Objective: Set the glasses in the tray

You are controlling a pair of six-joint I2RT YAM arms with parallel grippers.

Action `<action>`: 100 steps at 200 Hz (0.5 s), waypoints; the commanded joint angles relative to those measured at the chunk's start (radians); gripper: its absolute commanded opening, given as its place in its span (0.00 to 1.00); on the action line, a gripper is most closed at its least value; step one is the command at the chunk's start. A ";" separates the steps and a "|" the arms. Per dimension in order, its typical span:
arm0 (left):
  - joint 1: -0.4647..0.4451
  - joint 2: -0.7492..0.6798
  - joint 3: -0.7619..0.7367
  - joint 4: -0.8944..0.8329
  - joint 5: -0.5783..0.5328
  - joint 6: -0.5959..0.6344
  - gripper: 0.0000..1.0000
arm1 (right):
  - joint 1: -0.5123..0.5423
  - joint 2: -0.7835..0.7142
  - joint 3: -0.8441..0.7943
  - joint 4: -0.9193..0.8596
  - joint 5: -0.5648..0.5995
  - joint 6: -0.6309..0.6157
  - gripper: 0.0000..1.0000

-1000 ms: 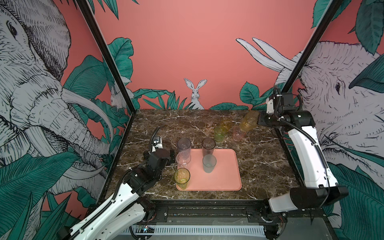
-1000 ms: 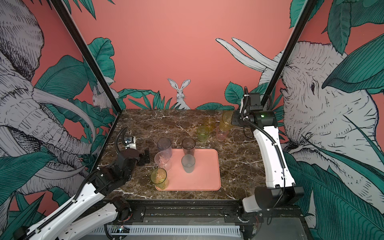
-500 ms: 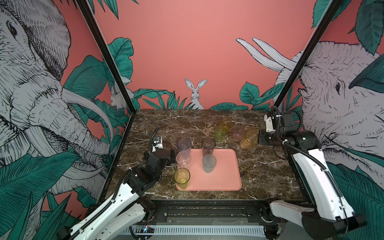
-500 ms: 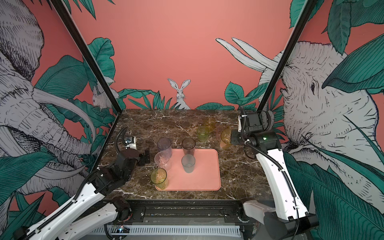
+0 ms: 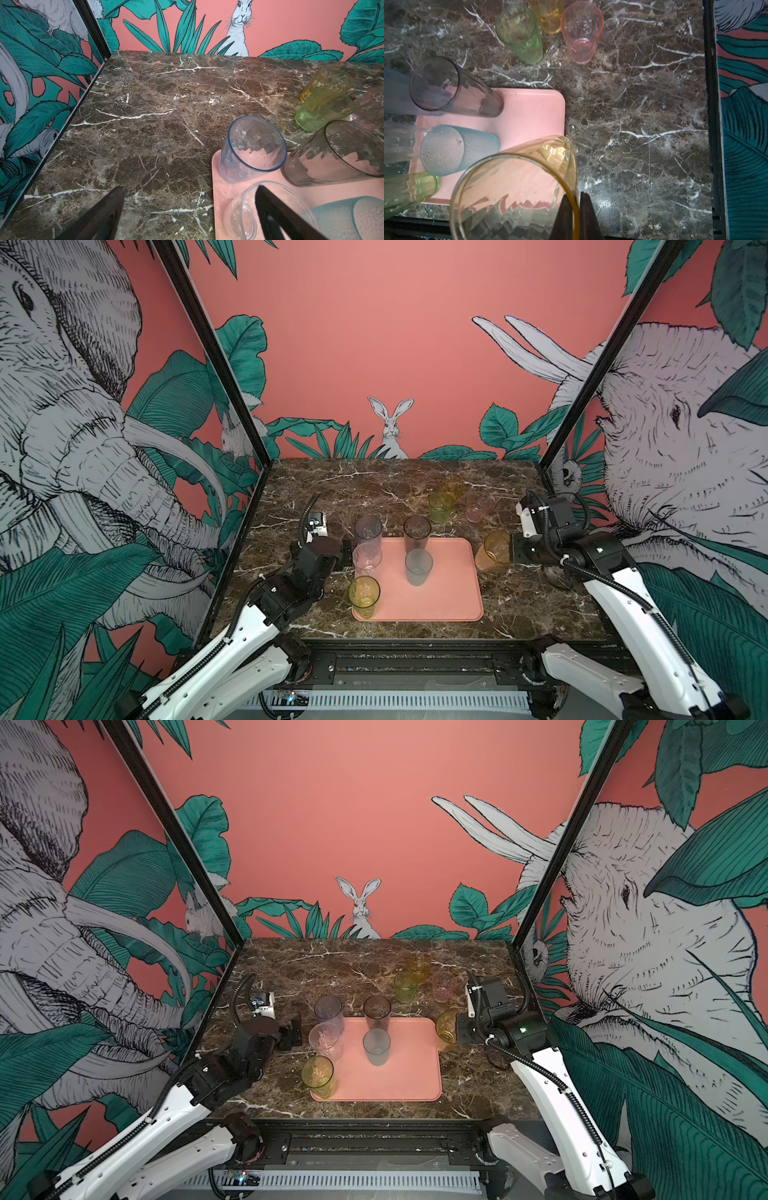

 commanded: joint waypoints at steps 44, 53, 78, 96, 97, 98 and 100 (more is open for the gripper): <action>0.005 0.007 -0.006 0.020 0.008 -0.031 0.99 | 0.099 -0.110 -0.142 0.039 -0.026 0.036 0.00; 0.005 0.013 -0.006 0.022 0.012 -0.033 0.99 | 0.121 -0.120 -0.171 0.054 -0.009 0.035 0.00; 0.005 0.026 -0.006 0.025 0.018 -0.036 0.99 | 0.175 -0.135 -0.217 0.071 0.007 0.044 0.00; 0.005 0.033 -0.010 0.028 0.018 -0.039 0.99 | 0.220 -0.143 -0.238 0.094 0.009 0.064 0.00; 0.005 0.034 -0.010 0.029 0.018 -0.039 0.99 | 0.223 -0.142 -0.238 0.096 0.009 0.066 0.00; 0.005 0.034 -0.010 0.029 0.017 -0.040 0.99 | 0.226 -0.142 -0.239 0.098 0.009 0.067 0.00; 0.005 0.034 -0.009 0.029 0.018 -0.040 0.99 | 0.231 -0.142 -0.241 0.101 0.011 0.069 0.00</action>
